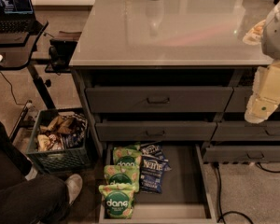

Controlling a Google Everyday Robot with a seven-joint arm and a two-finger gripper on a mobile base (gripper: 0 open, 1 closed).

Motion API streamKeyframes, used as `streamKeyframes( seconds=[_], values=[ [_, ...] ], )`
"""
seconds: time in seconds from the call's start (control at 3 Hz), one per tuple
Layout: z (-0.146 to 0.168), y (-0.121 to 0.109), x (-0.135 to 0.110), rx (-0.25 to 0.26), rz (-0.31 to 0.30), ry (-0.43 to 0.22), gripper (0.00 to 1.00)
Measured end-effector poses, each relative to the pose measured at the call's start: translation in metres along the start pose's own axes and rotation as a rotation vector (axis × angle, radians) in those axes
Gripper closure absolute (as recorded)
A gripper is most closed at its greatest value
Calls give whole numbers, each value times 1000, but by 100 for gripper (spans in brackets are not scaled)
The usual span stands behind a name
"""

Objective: Pick blue chip bag from bottom drawer and place on counter

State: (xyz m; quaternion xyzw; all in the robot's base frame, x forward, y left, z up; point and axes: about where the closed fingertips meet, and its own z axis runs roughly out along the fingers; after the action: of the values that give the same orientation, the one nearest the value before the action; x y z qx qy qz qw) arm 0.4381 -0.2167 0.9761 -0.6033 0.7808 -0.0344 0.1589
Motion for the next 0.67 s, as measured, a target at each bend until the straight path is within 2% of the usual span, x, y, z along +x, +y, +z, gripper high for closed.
streamKeyframes(
  seconds=[0.33,0.67],
  values=[
    [0,0,0,0,0,0,0],
    [37,0,10,-28,27,-45,0]
  ],
)
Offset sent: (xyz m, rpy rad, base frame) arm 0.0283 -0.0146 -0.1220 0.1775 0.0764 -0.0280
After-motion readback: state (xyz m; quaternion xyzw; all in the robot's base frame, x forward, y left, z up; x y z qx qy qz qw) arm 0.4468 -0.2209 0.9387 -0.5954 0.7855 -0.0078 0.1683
